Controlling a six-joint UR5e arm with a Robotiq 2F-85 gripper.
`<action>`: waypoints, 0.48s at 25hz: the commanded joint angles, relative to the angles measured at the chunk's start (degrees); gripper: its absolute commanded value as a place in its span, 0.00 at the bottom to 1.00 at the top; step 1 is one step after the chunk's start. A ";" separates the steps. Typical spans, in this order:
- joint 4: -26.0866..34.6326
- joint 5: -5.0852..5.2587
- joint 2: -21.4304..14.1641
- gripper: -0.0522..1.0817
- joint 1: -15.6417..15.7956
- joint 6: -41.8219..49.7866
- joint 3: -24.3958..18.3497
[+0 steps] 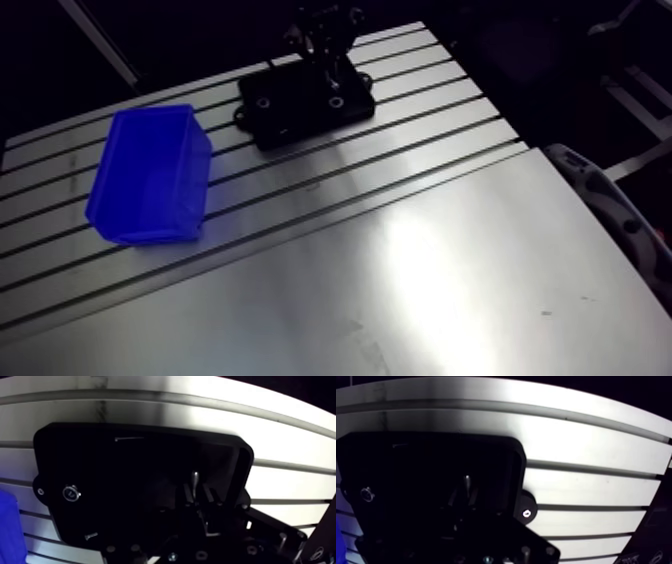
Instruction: Pick up the M10 bolt from the tray and put it into the blue bin.
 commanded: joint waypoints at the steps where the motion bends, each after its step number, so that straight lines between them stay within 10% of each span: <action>1: 0.00 0.00 0.03 0.73 0.00 -0.10 0.09; 12: 0.09 0.09 0.03 0.91 0.00 -0.10 -0.17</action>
